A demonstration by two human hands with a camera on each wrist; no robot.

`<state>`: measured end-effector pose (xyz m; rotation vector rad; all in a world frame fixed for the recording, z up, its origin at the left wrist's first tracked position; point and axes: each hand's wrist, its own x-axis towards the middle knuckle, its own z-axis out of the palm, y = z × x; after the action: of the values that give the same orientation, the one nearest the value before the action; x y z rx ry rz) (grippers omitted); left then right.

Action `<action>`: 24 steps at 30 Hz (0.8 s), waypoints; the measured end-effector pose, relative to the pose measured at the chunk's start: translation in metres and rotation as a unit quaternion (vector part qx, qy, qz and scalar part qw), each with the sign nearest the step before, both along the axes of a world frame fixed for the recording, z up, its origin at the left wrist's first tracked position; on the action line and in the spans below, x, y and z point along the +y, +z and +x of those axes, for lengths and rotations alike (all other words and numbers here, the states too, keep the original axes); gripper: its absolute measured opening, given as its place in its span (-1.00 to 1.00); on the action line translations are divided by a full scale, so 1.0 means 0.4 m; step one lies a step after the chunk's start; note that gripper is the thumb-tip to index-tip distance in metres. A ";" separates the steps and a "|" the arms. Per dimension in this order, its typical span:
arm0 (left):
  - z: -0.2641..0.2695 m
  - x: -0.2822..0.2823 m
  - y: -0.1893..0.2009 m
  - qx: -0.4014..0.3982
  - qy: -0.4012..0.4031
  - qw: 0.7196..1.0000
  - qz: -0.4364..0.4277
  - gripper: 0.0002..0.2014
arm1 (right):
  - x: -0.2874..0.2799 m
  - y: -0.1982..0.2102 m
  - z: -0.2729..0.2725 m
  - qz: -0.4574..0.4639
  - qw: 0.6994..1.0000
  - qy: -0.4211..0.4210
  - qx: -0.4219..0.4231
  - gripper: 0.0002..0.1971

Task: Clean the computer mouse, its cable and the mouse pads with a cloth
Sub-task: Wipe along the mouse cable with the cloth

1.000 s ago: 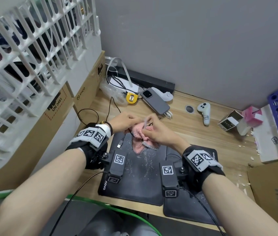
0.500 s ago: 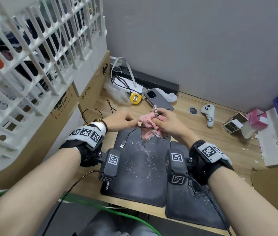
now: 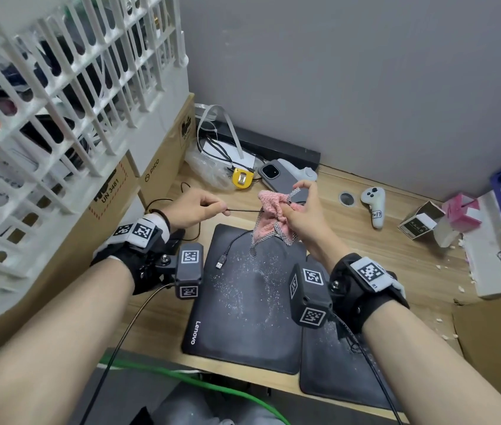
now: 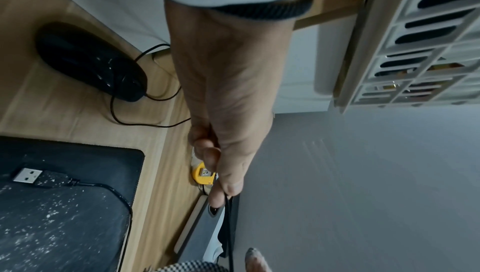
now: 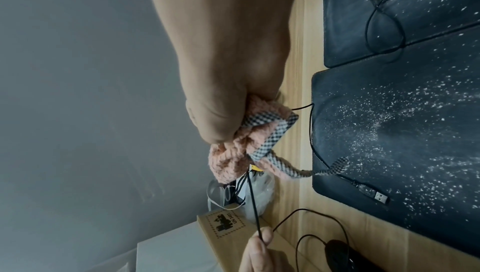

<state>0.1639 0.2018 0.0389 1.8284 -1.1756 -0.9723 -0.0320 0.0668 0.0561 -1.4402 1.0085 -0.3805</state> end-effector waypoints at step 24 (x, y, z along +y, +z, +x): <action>-0.013 0.033 0.015 -0.014 0.044 0.999 -0.008 -0.79 | -0.026 0.019 -0.032 0.133 0.980 -0.138 -0.052 -0.60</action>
<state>0.1589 0.2151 0.0449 1.8705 -1.1066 -0.8872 -0.0450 0.0564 0.0637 -1.0326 1.1309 -0.4970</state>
